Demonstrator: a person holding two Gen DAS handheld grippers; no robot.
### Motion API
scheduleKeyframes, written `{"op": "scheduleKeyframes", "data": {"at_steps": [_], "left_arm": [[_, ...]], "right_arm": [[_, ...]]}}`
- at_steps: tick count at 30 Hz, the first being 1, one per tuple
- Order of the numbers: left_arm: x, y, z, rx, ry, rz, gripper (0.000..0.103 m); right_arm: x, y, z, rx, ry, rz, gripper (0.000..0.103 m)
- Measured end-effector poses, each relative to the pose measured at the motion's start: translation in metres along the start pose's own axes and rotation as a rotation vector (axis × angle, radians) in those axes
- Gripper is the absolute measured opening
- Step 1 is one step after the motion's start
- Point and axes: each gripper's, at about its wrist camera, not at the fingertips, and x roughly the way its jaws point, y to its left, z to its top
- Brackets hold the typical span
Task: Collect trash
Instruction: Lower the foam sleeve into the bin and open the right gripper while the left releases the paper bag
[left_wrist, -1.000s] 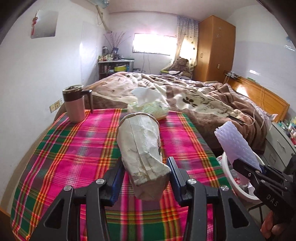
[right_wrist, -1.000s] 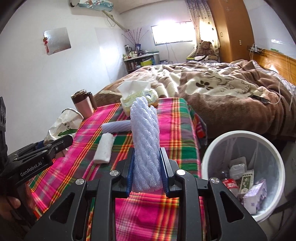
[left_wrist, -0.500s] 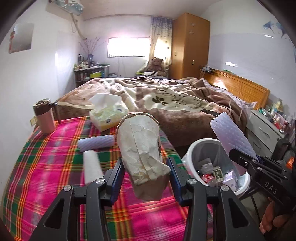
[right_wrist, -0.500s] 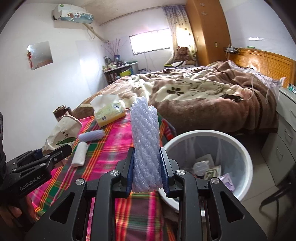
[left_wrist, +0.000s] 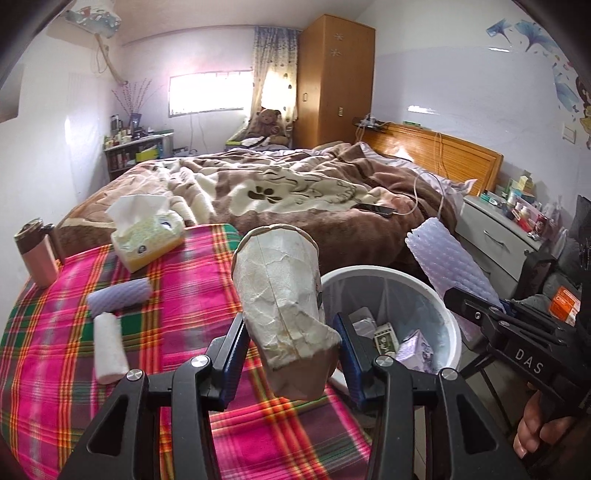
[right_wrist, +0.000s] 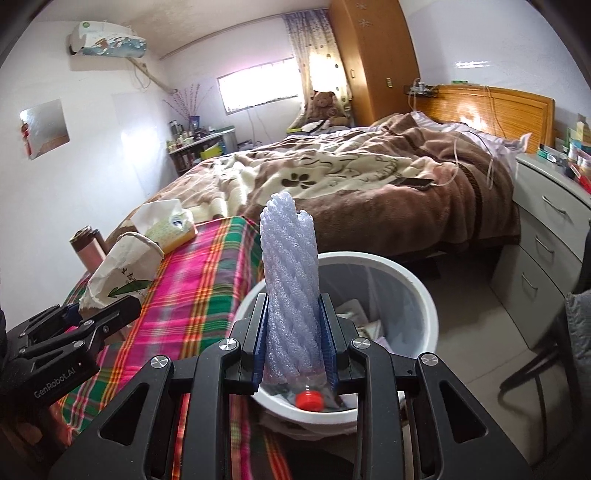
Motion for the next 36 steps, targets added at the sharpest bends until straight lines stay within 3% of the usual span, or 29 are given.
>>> {"op": "scheduleKeyframes", "data": {"at_steps": [8, 25, 30, 36], "left_arm": [[0.024, -0.026, 0.0, 0.028, 0.033, -0.054, 0.048], [0.072, -0.052, 0.001, 0.055, 0.105, -0.088, 0.048], [0.08, -0.054, 0.002, 0.051, 0.119, -0.097, 0.055], [0.079, -0.049, 0.002, 0.035, 0.11, -0.093, 0.064]], "right_arm": [[0.005, -0.02, -0.002, 0.03, 0.023, -0.042, 0.027], [0.029, -0.046, -0.006, 0.051, 0.114, -0.084, 0.028], [0.033, -0.048, -0.005, 0.045, 0.13, -0.094, 0.029], [0.035, -0.047, -0.006, 0.021, 0.147, -0.111, 0.037]]}}
